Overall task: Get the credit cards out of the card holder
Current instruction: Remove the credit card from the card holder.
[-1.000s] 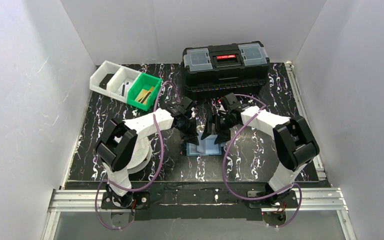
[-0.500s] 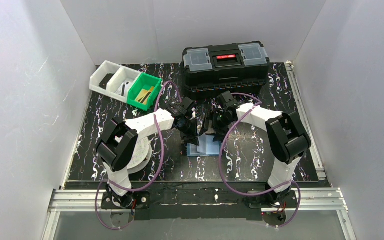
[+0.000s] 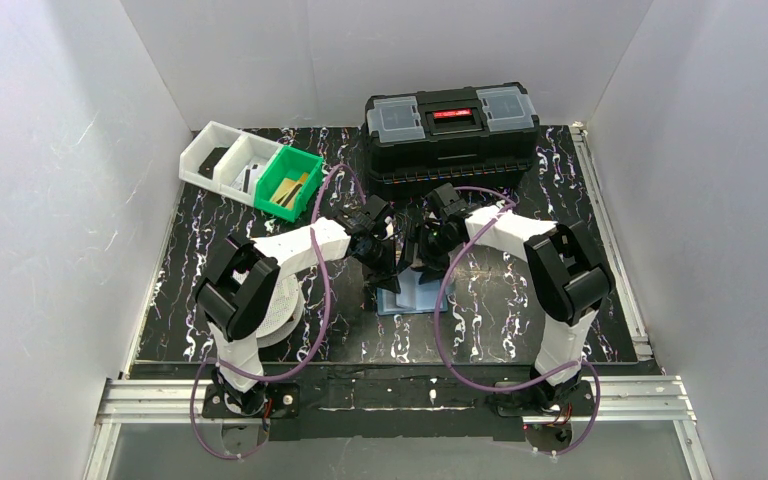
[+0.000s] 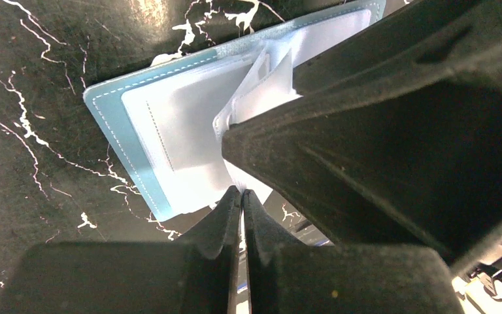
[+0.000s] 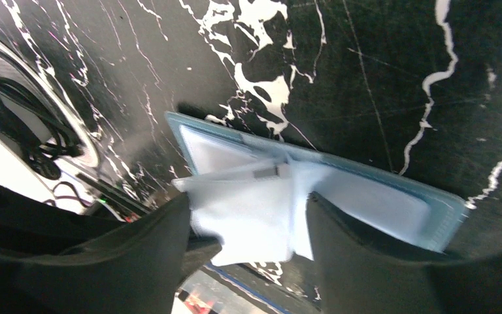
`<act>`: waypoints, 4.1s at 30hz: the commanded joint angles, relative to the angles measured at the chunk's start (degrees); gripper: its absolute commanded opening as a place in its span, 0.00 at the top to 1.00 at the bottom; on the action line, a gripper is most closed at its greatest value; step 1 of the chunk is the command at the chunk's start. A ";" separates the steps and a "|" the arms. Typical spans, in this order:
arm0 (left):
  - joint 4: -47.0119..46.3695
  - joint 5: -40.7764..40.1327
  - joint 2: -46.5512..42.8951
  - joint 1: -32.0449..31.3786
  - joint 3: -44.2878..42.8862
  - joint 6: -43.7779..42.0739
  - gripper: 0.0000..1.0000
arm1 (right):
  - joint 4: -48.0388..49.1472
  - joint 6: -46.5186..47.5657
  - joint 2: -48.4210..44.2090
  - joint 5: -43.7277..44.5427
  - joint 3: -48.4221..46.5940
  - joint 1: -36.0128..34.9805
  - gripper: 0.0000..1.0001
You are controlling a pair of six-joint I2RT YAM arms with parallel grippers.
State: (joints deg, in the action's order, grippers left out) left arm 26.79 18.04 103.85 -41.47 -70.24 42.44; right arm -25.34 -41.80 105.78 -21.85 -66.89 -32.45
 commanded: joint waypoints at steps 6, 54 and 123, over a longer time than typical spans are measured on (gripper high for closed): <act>-0.57 0.52 0.11 -0.49 -1.13 -1.21 1.00 | -1.88 0.66 2.50 2.99 -0.28 -0.58 0.51; 1.80 4.06 5.11 -1.89 -6.43 -3.50 1.00 | 12.32 1.10 -7.65 -10.13 12.30 5.63 0.71; 1.35 5.46 -1.40 5.16 -0.25 -7.40 1.00 | 6.45 -3.06 -6.76 -10.07 11.90 3.93 0.61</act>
State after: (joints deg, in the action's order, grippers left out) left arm 29.04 22.44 104.27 -36.12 -72.66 35.53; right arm -20.25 -44.69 97.95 -30.61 -53.08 -28.36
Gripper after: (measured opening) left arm 0.007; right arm 0.391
